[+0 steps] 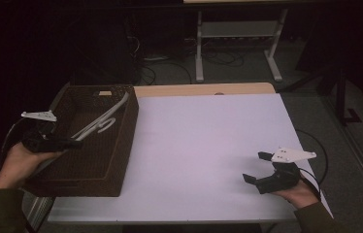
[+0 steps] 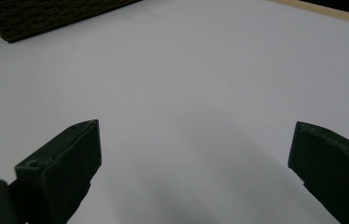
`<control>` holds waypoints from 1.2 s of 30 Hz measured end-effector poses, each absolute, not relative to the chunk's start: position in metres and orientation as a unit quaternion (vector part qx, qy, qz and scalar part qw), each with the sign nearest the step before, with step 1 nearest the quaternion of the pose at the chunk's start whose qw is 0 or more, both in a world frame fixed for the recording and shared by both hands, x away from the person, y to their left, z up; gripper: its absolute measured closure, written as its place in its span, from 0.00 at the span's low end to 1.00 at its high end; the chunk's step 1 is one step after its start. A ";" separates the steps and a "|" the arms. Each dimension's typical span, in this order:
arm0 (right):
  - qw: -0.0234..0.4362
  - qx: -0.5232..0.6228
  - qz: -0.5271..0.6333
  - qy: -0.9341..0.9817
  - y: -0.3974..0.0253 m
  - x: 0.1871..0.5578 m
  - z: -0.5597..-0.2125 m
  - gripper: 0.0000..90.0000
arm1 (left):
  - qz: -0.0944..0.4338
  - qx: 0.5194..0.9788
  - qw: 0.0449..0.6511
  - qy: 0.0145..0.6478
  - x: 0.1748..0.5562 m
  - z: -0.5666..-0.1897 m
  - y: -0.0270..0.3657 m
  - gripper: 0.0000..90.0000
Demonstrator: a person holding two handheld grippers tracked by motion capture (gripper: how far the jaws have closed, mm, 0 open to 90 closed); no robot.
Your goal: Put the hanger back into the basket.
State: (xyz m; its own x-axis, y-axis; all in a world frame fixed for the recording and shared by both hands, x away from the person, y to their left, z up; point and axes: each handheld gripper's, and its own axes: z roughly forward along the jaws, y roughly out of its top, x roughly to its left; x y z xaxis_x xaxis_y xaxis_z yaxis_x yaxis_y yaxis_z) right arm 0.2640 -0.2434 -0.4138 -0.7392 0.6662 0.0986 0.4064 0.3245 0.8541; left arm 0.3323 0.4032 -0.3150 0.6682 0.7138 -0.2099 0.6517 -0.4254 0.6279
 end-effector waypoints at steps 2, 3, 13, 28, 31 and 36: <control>0.137 0.335 0.476 0.802 -0.244 0.264 -0.414 0.02 | 0.043 0.844 0.350 0.404 0.333 -0.316 0.403 0.91; 0.137 0.335 0.476 0.802 -0.244 0.264 -0.413 0.02 | 0.047 0.845 0.350 0.403 0.333 -0.317 0.404 0.91; 0.138 0.334 0.476 0.802 -0.244 0.264 -0.413 0.02 | 0.079 0.827 0.376 0.409 0.330 -0.316 0.414 0.72; 0.145 0.335 0.484 0.795 -0.244 0.267 -0.407 0.02 | 0.124 0.802 0.430 0.397 0.326 -0.301 0.397 0.27; 0.147 0.335 0.488 0.793 -0.243 0.268 -0.404 0.02 | 0.130 0.799 0.437 0.391 0.325 -0.296 0.388 0.22; 0.154 0.334 0.494 0.788 -0.240 0.269 -0.397 0.03 | 0.135 0.795 0.454 0.380 0.322 -0.291 0.371 0.16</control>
State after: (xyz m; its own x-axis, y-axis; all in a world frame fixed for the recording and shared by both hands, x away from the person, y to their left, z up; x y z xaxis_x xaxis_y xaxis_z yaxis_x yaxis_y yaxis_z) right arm 0.2690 -0.2404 -0.3972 -0.7294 0.6784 0.0881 0.3742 0.2878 0.8816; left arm 0.3221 0.3707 -0.2910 0.6750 0.7263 -0.1298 0.4811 -0.2999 0.8238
